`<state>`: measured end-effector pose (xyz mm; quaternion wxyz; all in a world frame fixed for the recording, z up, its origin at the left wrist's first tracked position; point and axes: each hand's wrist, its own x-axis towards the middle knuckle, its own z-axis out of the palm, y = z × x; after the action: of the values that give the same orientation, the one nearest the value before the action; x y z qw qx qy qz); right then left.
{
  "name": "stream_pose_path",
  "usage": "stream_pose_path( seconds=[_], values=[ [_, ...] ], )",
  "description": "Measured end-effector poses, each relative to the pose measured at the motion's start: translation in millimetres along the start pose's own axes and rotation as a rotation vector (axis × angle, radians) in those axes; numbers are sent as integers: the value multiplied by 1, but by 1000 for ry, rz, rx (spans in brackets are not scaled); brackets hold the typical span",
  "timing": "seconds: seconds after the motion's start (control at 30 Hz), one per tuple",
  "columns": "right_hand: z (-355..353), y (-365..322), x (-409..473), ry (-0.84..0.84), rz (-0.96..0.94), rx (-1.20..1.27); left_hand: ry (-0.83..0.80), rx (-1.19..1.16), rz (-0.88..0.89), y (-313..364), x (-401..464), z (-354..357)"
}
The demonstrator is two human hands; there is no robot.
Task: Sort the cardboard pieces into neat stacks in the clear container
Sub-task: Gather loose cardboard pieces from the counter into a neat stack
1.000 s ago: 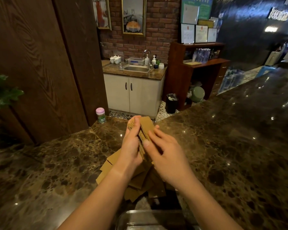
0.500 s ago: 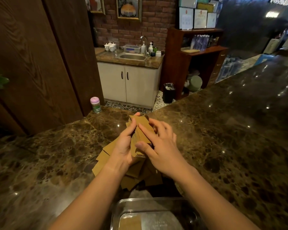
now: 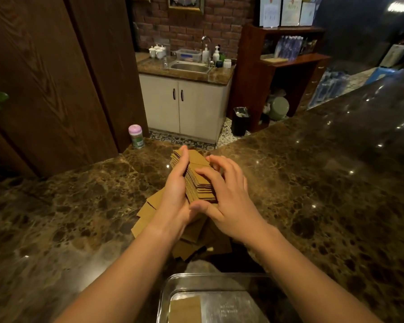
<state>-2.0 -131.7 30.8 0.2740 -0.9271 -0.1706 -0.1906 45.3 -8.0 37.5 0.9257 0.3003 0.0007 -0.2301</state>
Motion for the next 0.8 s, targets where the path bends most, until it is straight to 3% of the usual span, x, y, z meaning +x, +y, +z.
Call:
stream_pose_path(
  seconds=[0.07,0.17,0.2,0.43,0.6,0.7,0.8],
  values=[
    [-1,-6,4,-44,193,330,105,-44,93,1,4,0],
    [-6,-10,12,-162,668,1242,91,76,372,4,8,-1],
    [-8,-9,14,-217,782,1374,80,140,425,3,8,0],
    [-9,7,15,-198,960,1444,45,389,529,-6,11,-4],
    [-8,15,9,-187,918,1443,-47,273,414,-1,13,-7],
    [-10,23,5,-99,807,1242,2,406,379,19,16,-13],
    [-13,35,0,-16,630,835,-9,614,347,27,17,-24]
  ],
)
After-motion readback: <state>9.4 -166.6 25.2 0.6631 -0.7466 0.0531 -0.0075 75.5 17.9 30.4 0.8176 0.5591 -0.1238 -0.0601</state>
